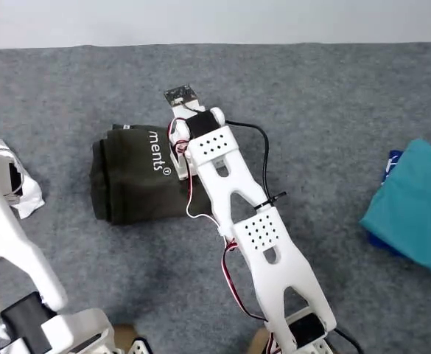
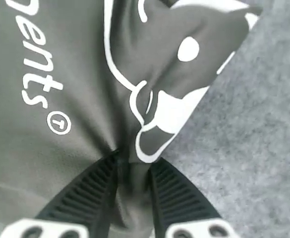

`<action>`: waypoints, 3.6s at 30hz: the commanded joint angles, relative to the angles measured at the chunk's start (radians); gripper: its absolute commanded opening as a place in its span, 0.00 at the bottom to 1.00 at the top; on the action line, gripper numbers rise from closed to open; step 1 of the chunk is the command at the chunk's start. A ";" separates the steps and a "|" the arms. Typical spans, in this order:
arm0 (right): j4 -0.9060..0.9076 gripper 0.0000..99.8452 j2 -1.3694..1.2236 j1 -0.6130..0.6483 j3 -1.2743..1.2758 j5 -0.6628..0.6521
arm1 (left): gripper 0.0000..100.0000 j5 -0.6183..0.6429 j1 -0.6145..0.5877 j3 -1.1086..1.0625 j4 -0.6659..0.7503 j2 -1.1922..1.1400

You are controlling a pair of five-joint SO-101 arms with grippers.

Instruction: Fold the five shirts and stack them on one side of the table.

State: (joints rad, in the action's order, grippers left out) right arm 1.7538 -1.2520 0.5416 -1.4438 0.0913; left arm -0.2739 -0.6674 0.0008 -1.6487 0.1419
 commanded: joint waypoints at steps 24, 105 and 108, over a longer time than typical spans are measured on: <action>0.039 0.01 0.946 -0.274 1.106 -0.305 | 0.03 -0.011 0.000 0.012 0.009 0.040; -0.054 0.23 0.458 0.128 0.628 -0.176 | 0.03 -0.103 -0.163 0.007 0.032 0.040; -0.045 0.23 0.446 0.127 0.628 -0.176 | 0.03 -0.103 -0.163 0.007 0.032 0.040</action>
State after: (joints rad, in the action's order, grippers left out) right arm 1.7123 -0.8147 0.6674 -0.8117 -0.0944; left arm -0.3675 -0.8286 0.0008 -1.6318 0.1419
